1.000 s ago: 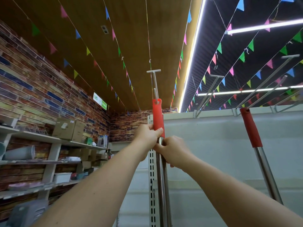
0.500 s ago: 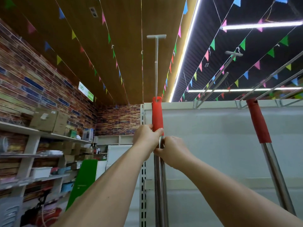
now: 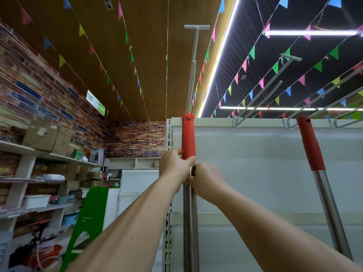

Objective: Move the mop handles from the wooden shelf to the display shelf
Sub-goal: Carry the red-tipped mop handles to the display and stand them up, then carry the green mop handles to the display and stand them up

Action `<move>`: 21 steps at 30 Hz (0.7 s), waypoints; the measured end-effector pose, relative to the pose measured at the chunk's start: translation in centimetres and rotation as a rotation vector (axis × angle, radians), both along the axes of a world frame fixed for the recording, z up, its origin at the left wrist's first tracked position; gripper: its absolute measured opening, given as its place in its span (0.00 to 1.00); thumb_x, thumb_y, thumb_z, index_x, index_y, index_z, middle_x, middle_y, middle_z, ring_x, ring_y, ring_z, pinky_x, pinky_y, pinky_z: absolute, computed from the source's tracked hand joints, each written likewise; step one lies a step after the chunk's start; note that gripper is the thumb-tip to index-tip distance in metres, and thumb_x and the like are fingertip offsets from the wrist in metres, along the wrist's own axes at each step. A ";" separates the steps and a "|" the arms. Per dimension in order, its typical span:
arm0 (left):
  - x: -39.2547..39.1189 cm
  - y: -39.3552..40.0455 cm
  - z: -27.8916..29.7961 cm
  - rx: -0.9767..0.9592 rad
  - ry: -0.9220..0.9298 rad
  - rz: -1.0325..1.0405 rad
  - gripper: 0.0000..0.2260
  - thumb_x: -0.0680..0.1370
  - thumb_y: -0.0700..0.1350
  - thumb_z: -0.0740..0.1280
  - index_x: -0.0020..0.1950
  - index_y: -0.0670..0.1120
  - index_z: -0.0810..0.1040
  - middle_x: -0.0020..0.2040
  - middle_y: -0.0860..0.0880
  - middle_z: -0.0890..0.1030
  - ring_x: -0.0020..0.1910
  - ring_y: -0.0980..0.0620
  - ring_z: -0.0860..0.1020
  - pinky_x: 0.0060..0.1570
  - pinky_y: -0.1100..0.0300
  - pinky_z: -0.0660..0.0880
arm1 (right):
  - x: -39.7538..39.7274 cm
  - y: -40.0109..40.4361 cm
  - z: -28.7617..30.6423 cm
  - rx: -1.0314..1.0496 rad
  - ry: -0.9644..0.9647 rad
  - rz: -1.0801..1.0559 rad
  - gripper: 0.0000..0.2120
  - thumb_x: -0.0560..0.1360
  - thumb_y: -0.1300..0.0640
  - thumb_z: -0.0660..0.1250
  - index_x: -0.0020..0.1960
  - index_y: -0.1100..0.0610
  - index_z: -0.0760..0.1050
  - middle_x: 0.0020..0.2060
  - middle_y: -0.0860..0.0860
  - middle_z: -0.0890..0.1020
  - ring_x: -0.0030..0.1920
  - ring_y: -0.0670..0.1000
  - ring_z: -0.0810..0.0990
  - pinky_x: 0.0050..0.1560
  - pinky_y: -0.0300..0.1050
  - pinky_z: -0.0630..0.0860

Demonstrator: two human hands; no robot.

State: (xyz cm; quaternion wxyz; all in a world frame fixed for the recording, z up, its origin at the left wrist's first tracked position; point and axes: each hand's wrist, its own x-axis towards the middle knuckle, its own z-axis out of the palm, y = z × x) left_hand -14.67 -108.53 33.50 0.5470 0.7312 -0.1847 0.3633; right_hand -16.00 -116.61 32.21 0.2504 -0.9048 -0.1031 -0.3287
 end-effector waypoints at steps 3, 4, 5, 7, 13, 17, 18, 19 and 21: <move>-0.2 0.3 -0.4 -0.040 0.055 -0.052 0.15 0.75 0.45 0.67 0.61 0.45 0.76 0.50 0.45 0.81 0.40 0.47 0.78 0.39 0.58 0.74 | -0.2 0.1 -0.3 -0.035 -0.023 0.007 0.09 0.79 0.55 0.59 0.42 0.59 0.70 0.34 0.52 0.71 0.41 0.54 0.71 0.35 0.43 0.68; -0.4 0.5 -0.8 -0.039 0.075 -0.067 0.17 0.75 0.46 0.67 0.63 0.45 0.74 0.51 0.46 0.79 0.44 0.48 0.77 0.43 0.58 0.73 | -0.4 0.2 -0.5 -0.031 -0.030 0.008 0.09 0.78 0.55 0.59 0.50 0.61 0.72 0.36 0.53 0.72 0.42 0.55 0.72 0.39 0.43 0.69; -0.7 0.7 -1.1 -0.030 0.092 -0.075 0.19 0.76 0.48 0.66 0.65 0.46 0.72 0.54 0.46 0.78 0.47 0.49 0.75 0.47 0.58 0.70 | -0.4 0.2 -0.7 -0.011 -0.038 0.016 0.12 0.78 0.55 0.60 0.56 0.62 0.72 0.39 0.53 0.73 0.44 0.55 0.74 0.41 0.43 0.69; -1.3 1.4 -1.9 0.001 0.105 -0.056 0.22 0.77 0.51 0.64 0.69 0.48 0.67 0.62 0.47 0.75 0.54 0.50 0.73 0.51 0.59 0.68 | -0.8 0.3 -1.4 0.070 -0.031 0.042 0.18 0.77 0.54 0.63 0.64 0.60 0.67 0.49 0.54 0.75 0.51 0.55 0.76 0.47 0.43 0.70; -4.7 4.9 -6.1 -0.010 0.155 0.041 0.19 0.78 0.52 0.63 0.67 0.51 0.67 0.60 0.50 0.73 0.53 0.52 0.73 0.48 0.59 0.67 | -4.3 2.2 -6.8 -0.008 -0.176 0.120 0.31 0.76 0.48 0.61 0.75 0.51 0.52 0.73 0.49 0.58 0.73 0.50 0.58 0.73 0.47 0.58; -8.5 8.9 -11.4 -0.029 0.216 0.154 0.16 0.78 0.49 0.64 0.64 0.51 0.69 0.60 0.50 0.74 0.57 0.52 0.73 0.52 0.57 0.71 | -7.4 5.4 -12.0 -0.058 -0.032 0.345 0.29 0.78 0.46 0.58 0.75 0.49 0.52 0.74 0.45 0.55 0.74 0.46 0.52 0.74 0.43 0.50; -9.7 9.9 -12.8 -0.045 0.239 0.186 0.15 0.78 0.48 0.64 0.63 0.51 0.70 0.60 0.49 0.74 0.57 0.51 0.74 0.53 0.56 0.73 | -8.1 6.2 -13.3 -0.040 0.012 0.403 0.28 0.78 0.46 0.59 0.74 0.49 0.54 0.73 0.45 0.57 0.74 0.46 0.54 0.74 0.41 0.51; -11.0 10.9 -14.2 -0.081 0.265 0.215 0.13 0.78 0.47 0.64 0.62 0.50 0.70 0.59 0.49 0.75 0.57 0.50 0.75 0.54 0.55 0.75 | -8.7 7.0 -14.7 -0.018 0.055 0.456 0.27 0.77 0.47 0.59 0.73 0.49 0.57 0.72 0.45 0.60 0.72 0.46 0.56 0.72 0.39 0.53; -13.8 12.7 -16.9 -0.168 0.300 0.285 0.09 0.78 0.45 0.64 0.57 0.49 0.71 0.54 0.49 0.77 0.51 0.53 0.76 0.42 0.62 0.77 | -10.1 8.6 -17.3 0.037 0.135 0.550 0.24 0.77 0.47 0.60 0.71 0.49 0.60 0.70 0.46 0.64 0.70 0.46 0.62 0.68 0.36 0.57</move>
